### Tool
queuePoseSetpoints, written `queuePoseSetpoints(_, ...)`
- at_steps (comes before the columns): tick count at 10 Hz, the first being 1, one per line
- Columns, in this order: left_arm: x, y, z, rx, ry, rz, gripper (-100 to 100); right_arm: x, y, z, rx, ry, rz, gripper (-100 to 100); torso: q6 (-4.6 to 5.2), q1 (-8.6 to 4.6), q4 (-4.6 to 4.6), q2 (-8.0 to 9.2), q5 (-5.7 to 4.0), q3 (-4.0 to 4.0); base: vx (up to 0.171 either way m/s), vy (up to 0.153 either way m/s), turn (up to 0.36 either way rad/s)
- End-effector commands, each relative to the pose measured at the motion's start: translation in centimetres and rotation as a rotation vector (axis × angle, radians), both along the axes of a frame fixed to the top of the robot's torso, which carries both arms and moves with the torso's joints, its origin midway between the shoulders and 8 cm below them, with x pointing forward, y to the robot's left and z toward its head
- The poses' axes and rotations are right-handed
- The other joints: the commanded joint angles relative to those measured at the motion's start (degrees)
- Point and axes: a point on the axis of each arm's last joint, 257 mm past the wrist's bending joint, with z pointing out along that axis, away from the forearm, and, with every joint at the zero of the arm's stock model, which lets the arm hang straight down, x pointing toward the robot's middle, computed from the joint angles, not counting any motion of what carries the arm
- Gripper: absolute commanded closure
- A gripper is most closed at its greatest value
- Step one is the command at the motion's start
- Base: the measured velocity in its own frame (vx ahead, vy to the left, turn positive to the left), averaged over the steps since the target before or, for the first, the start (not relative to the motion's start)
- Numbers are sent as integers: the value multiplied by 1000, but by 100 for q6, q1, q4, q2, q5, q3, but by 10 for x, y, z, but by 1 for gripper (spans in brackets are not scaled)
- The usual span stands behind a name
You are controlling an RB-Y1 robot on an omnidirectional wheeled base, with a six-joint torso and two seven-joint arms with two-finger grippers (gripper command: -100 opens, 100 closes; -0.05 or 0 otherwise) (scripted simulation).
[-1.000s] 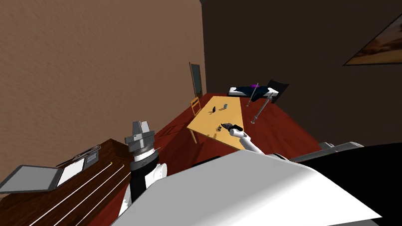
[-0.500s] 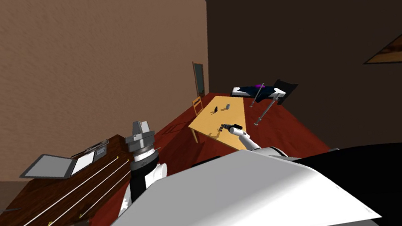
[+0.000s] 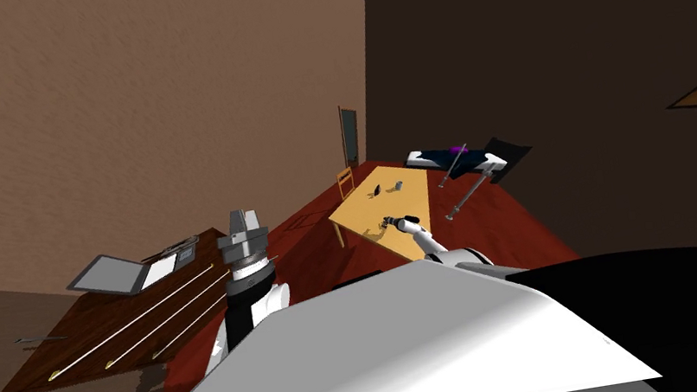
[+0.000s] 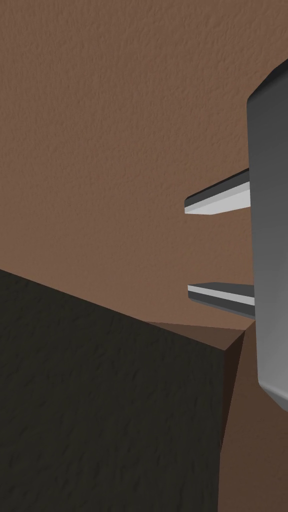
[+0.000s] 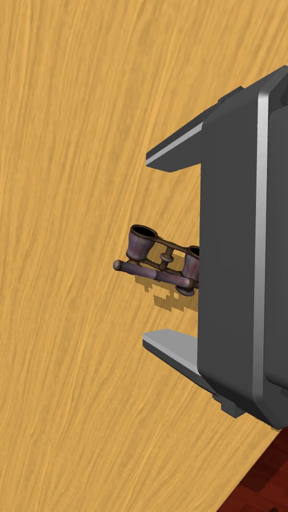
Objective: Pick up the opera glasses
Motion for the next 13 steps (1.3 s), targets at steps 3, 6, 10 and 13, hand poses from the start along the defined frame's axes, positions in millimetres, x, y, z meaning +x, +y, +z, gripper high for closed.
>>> queuePoseSetpoints(3, 0, 0, 0, 0, 0, 0, 0, -9, 1, -18, 110, 69, -70, -100, -2, -3, 1, 0, 0, 0, -5, -22, 88)
queuePoseSetpoints(6, 0, 0, 0, 0, 0, 0, 0, -13, 4, -27, 190, 112, -122, -100, 1, 0, 0, 1, 0, 1, -4, -15, 67)
queuePoseSetpoints(10, 0, 0, 0, 0, 0, 0, 0, -20, 7, -36, 267, 160, -176, -100, -1, 1, 1, 2, 0, 1, -7, -16, 63)
queuePoseSetpoints(13, 0, 0, 0, 0, 0, 0, 0, -21, 8, -37, 281, 168, -186, -100, 1, 1, 1, 1, 0, 1, -3, -10, 19)
